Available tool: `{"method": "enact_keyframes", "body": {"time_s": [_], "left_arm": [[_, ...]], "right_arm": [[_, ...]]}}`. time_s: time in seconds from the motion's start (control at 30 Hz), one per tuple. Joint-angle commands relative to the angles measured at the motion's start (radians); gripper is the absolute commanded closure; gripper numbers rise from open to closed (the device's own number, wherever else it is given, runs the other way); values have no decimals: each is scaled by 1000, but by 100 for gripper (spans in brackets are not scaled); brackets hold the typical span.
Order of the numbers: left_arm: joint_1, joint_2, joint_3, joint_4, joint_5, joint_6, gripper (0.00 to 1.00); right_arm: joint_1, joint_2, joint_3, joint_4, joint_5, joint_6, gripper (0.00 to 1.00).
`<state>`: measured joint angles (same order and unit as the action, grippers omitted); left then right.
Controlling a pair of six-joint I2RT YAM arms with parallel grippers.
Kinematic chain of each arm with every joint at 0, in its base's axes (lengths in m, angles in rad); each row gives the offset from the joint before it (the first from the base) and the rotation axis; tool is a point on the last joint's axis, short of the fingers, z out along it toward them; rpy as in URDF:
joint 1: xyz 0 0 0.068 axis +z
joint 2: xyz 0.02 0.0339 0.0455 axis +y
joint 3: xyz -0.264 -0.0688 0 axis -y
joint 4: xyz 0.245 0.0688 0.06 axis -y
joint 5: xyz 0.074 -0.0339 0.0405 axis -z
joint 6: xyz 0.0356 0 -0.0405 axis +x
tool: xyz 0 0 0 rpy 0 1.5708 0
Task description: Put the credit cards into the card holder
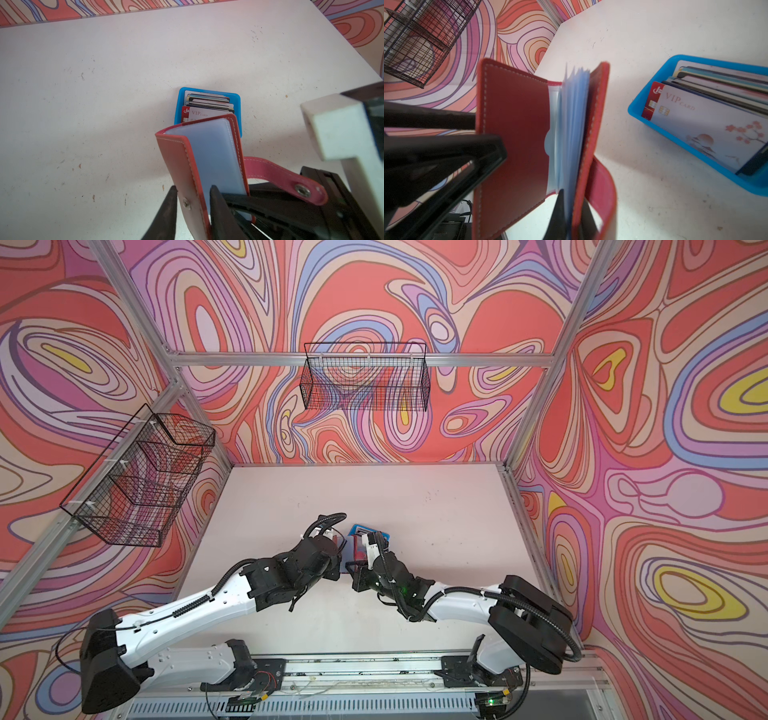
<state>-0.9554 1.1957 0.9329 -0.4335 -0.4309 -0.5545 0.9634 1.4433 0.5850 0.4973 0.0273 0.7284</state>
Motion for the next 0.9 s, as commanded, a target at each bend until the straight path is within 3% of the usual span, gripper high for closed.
{"method": "enact_keyframes", "body": {"time_s": [0.0,0.17,0.4,0.6,0.73,0.87], "left_arm": [[12,-25,-22,-46,-20,-15,78],[48,-53,-45,-48,14,-23,79],[110,-100,-72,-45,177,-30,86],[113,-139,-146,-48,273,-67,92],[112,-201,-209,-30,275,-105,91],[113,-286,-303,-10,298,-136,87]], "right_arm": [[2,-46,-15,19,26,15,100],[3,-71,-24,13,34,14,100],[3,-108,-29,-17,42,56,100],[9,-117,30,-273,1,211,100],[99,-136,-57,-198,55,287,100],[198,-99,-48,-239,151,312,100]]}}
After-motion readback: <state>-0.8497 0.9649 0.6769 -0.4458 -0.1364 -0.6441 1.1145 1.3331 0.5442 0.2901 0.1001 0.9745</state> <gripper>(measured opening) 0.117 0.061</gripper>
